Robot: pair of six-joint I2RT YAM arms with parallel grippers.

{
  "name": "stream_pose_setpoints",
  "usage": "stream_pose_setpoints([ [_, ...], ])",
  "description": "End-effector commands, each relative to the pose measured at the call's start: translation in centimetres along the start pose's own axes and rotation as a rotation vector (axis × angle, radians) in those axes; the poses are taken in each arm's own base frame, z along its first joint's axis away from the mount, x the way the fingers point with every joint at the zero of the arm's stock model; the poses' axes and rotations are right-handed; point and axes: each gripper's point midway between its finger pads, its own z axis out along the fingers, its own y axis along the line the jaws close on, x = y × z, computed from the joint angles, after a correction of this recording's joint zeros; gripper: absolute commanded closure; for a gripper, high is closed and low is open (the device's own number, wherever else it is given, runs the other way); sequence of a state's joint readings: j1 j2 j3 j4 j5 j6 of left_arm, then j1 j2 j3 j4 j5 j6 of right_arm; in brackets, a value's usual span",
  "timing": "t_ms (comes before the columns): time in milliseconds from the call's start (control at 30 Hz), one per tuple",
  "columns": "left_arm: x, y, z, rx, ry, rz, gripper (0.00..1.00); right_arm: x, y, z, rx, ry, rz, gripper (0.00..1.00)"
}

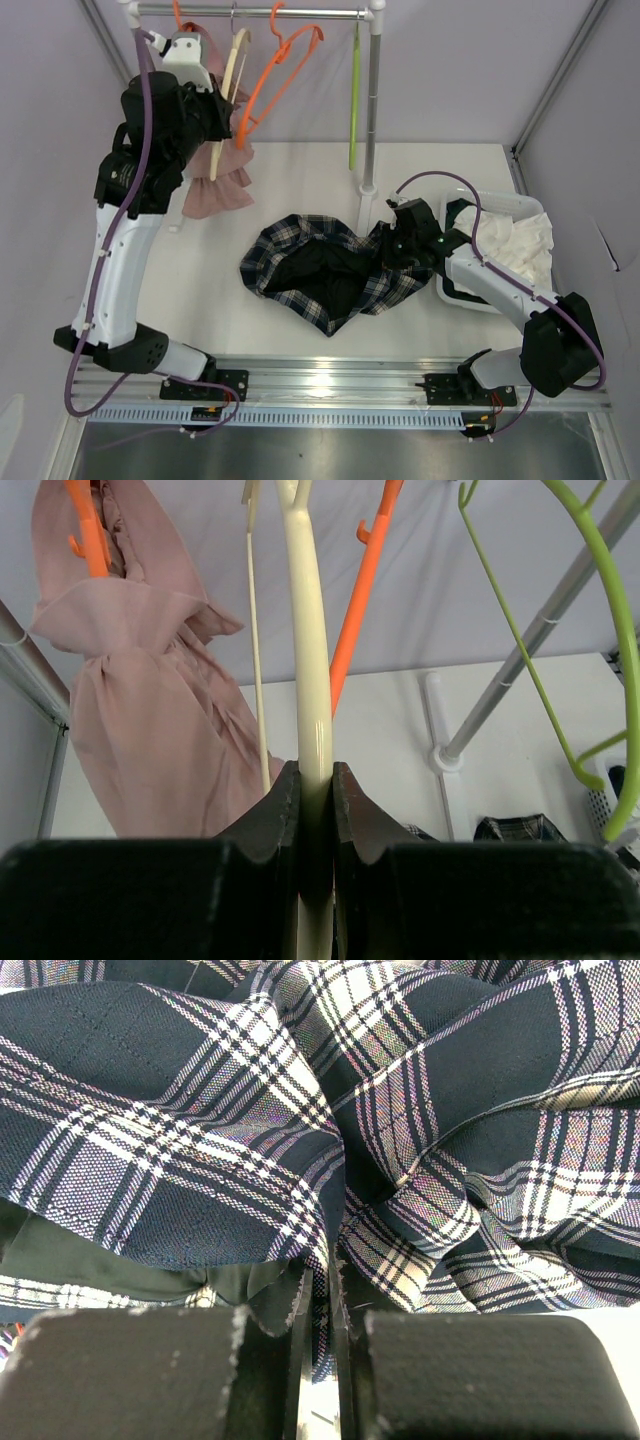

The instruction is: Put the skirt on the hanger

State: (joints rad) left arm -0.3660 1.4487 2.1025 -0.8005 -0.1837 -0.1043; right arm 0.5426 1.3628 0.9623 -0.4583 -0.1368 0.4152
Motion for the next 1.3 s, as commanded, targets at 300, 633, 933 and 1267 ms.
stream_pose_setpoints([
  [300, -2.7, 0.0, -7.0, 0.076, -0.113, -0.029, 1.0, -0.3, 0.1, -0.8, -0.012, -0.025, -0.019, 0.98],
  [633, -4.5, -0.5, -14.4, 0.179, -0.247, -0.032, 1.0, -0.4, -0.1, -0.7, -0.001, -0.019, -0.02, 0.98],
  [933, -0.5, -3.3, -20.7, 0.426, -0.266, -0.027, 1.0, -1.0, 0.0, -1.3, 0.012, -0.023, -0.034, 0.99],
  [1267, 11.6, -6.9, -25.6, 0.744, -0.037, -0.07, 1.0, -1.8, -0.8, -2.7, 0.025, -0.04, -0.019, 0.99],
])
